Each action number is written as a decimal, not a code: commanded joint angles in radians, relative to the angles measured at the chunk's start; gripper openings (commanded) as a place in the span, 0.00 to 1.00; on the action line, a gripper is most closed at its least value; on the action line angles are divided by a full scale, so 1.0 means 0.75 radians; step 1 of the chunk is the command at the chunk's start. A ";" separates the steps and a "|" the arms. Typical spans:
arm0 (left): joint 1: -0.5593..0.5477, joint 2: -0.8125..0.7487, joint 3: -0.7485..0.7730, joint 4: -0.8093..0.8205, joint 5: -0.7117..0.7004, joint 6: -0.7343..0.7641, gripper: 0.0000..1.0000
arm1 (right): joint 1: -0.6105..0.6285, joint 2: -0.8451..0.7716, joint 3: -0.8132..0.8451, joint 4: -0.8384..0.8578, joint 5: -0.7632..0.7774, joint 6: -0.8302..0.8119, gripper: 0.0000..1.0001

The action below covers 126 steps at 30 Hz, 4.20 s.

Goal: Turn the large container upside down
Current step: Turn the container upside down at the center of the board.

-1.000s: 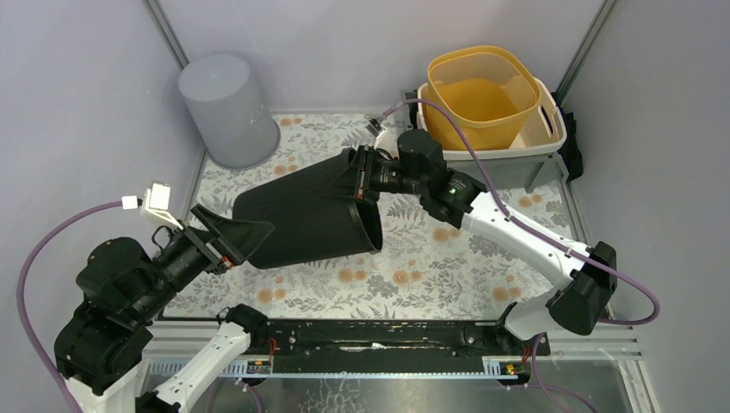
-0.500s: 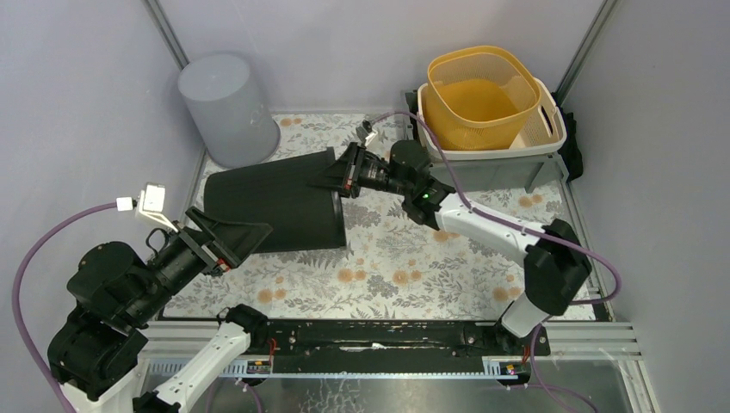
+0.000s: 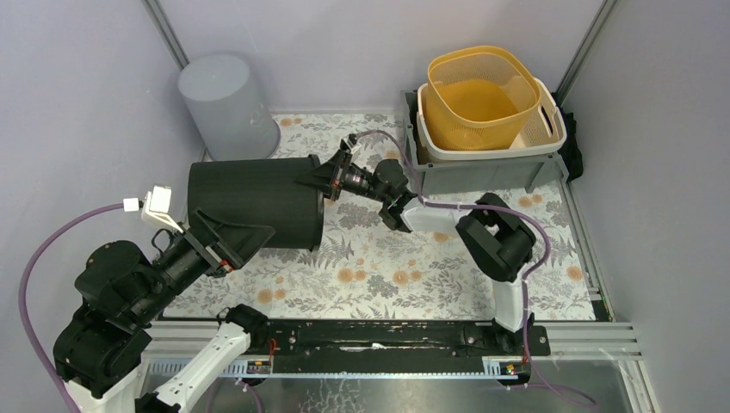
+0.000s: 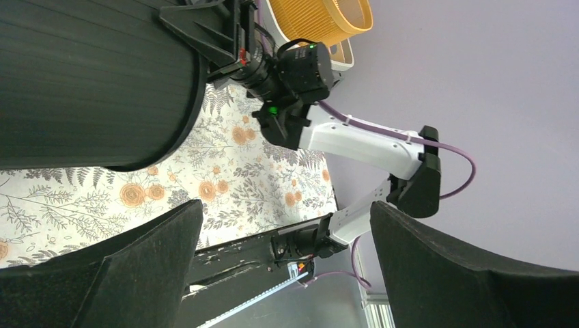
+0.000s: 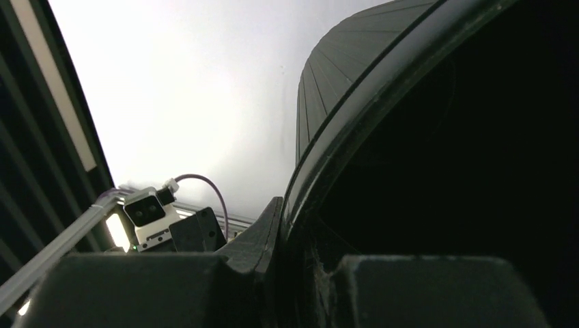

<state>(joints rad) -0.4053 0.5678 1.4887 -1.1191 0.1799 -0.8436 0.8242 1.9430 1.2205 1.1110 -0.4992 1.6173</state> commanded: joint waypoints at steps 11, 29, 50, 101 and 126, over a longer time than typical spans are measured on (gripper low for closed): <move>-0.008 -0.008 -0.024 0.017 0.031 -0.004 1.00 | -0.007 0.359 0.249 0.787 0.261 0.322 0.00; -0.008 0.000 -0.011 -0.009 0.029 -0.001 1.00 | -0.007 0.773 0.809 0.789 0.424 0.388 0.00; -0.008 -0.023 -0.022 -0.019 0.022 -0.018 1.00 | -0.005 0.825 0.551 0.789 0.426 0.288 0.21; -0.007 -0.072 -0.080 -0.017 0.012 -0.033 1.00 | -0.019 0.447 -0.229 0.608 0.352 0.001 0.56; -0.008 -0.091 -0.131 0.015 0.029 -0.035 1.00 | -0.021 0.305 -0.395 0.253 0.252 -0.179 0.47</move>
<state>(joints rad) -0.4053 0.5137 1.4017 -1.1229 0.1860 -0.8658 0.8143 2.2539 0.9245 1.3277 -0.2852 1.5314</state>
